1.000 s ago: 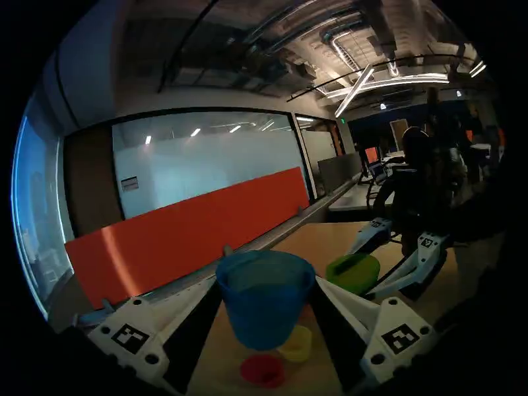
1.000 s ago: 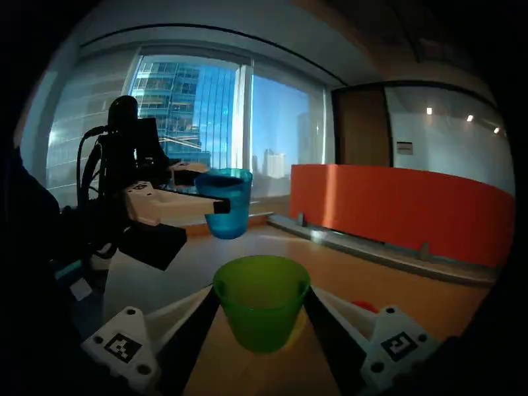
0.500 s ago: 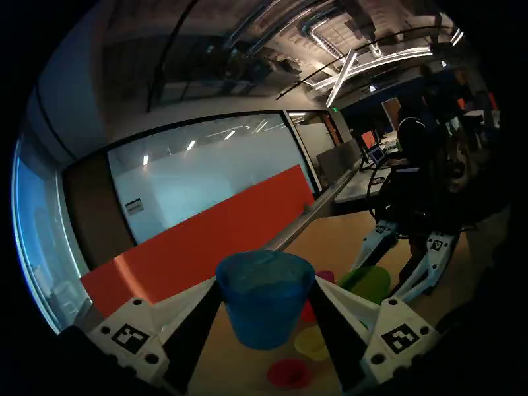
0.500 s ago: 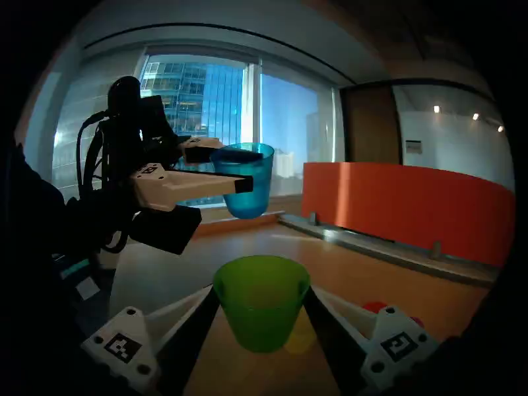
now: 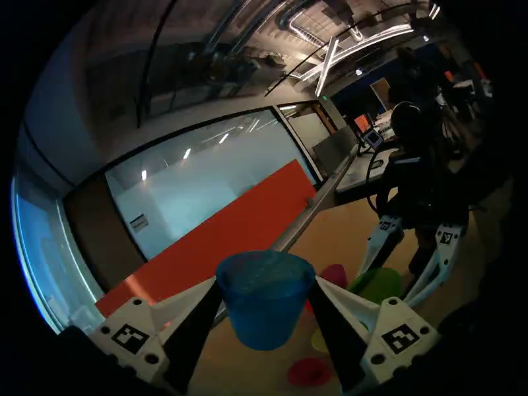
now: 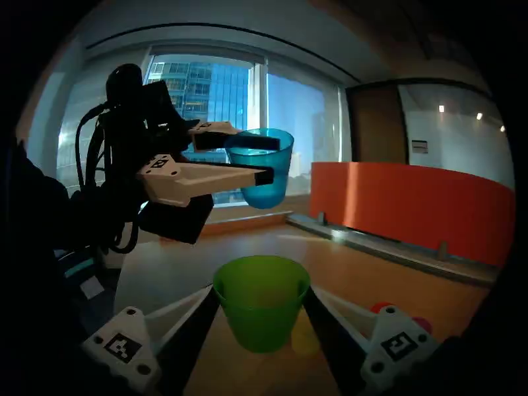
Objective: Pour water
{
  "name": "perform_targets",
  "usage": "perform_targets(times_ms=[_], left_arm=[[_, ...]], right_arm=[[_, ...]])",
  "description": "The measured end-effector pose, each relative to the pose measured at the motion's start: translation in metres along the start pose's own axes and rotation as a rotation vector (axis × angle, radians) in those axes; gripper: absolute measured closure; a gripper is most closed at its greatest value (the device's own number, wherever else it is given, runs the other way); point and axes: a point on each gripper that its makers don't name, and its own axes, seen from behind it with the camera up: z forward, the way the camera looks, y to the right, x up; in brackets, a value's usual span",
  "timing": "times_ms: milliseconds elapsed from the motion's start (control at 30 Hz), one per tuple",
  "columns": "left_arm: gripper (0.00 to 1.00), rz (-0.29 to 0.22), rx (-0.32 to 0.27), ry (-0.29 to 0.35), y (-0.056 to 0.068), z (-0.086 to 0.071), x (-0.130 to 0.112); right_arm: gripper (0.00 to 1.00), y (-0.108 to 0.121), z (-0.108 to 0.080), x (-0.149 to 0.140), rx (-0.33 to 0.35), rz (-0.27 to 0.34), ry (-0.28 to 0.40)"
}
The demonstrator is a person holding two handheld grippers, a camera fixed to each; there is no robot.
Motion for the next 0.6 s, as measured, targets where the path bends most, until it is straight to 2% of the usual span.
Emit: perform_targets(times_ms=[600], left_arm=[[0.14, 0.180, 0.002, -0.010, 0.004, 0.003, 0.017]], right_arm=[[0.10, -0.005, 0.007, 0.005, 0.021, -0.001, 0.014]])
